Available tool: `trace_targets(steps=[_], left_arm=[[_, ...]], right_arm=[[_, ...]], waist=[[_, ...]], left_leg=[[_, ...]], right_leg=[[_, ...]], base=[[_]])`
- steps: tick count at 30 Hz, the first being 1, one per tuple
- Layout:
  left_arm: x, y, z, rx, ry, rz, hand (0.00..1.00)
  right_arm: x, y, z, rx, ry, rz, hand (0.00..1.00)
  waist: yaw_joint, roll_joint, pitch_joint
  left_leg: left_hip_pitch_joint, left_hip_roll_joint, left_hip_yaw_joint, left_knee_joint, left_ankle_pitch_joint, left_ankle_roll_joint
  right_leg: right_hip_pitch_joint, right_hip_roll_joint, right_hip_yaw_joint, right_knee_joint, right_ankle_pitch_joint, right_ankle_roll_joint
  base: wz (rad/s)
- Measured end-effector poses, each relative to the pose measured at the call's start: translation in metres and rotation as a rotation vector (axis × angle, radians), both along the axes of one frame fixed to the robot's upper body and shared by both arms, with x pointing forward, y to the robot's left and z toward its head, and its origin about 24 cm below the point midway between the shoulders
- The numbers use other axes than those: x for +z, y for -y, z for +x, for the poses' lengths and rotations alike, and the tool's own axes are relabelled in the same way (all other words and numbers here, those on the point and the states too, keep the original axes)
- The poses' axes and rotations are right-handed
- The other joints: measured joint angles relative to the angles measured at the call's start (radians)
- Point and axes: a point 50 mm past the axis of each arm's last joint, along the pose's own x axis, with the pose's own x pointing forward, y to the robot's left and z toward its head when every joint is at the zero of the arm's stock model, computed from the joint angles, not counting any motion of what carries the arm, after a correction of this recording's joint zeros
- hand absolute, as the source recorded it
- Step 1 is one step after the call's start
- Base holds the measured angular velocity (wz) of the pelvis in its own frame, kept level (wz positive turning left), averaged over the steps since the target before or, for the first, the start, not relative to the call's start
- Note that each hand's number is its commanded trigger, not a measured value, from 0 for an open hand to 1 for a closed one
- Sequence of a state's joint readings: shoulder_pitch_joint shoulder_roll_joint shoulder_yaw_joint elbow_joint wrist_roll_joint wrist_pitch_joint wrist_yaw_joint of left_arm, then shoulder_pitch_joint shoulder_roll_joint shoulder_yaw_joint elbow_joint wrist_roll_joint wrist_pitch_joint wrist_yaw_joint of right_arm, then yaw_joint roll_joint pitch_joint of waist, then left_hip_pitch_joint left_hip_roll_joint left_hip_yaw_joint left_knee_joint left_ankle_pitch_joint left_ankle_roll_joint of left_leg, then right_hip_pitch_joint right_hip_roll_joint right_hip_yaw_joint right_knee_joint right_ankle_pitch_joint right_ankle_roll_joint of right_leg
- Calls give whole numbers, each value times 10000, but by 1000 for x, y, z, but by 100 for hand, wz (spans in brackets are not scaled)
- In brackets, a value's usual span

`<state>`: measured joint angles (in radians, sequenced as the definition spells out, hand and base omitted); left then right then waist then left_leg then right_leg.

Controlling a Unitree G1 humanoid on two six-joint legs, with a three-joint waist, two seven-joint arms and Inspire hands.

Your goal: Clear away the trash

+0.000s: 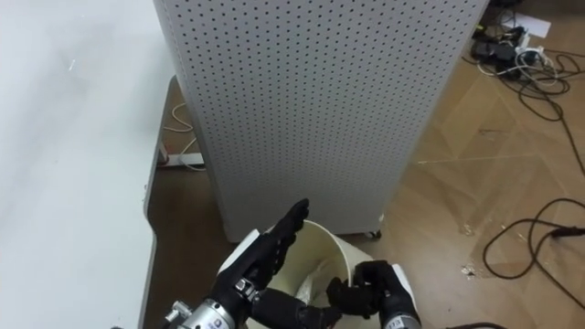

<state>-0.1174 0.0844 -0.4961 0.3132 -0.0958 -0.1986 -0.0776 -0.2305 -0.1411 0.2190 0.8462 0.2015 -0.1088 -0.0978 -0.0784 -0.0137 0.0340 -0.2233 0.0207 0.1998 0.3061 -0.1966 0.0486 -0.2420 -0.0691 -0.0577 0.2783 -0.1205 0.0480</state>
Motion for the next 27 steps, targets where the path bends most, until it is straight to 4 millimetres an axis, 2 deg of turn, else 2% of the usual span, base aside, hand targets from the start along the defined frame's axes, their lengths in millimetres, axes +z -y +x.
trace_targets(steps=[5, 8, 10, 17, 19, 22, 27], left_arm=[[1, 0, 0, 95, 407, 569, 0], [17, -1, 4, 426, 1238, 581, 0], [36, -3, 6, 791, 2133, 302, 0], [57, -24, 8, 2228, 3678, 371, 0], [63, -33, 8, 2817, 4117, 583, 0], [63, -45, 7, 3453, 4296, 838, 0], [76, -65, 10, 4654, 4962, 865, 0]], right_arm=[[-7, -2, -13, 98, -219, 83, 100], [-13, 1, -23, 80, -475, 69, 100], [-15, 5, -30, -100, -531, 143, 100], [-10, 16, -45, -585, -94, 178, 100], [-10, 19, -48, -740, -42, 210, 100], [-14, 20, -54, -786, -229, 317, 100], [-20, 26, -68, -1064, -584, 456, 100]], waist=[[-14, 52, -32], [-8, 95, -58], [-8, 104, -64], [-79, 91, -90], [-70, 50, -131], [98, -25, -260], [297, -68, -302]], left_leg=[[173, -7, 32, -102, 0, 0], [260, -25, 35, -182, 0, 0], [369, -25, 52, -204, 0, 1], [1292, -109, 183, -548, -2, 1], [1393, -180, 258, -581, -10, 13], [1776, -160, 609, -749, -16, 13], [2312, -108, 893, -944, -77, 35]], right_leg=[[107, 16, 53, 7, 3, -4], [152, 13, 68, -9, 3, -4], [246, 12, 79, -11, 2, -4], [807, 33, 273, -32, -8, 12], [799, 25, 283, 12, -5, 8], [823, 37, 281, 181, 21, -32], [938, 31, 19, 305, 121, -170]], base=[[-3], [0], [0], [-18], [-25], [-36], [-42]])
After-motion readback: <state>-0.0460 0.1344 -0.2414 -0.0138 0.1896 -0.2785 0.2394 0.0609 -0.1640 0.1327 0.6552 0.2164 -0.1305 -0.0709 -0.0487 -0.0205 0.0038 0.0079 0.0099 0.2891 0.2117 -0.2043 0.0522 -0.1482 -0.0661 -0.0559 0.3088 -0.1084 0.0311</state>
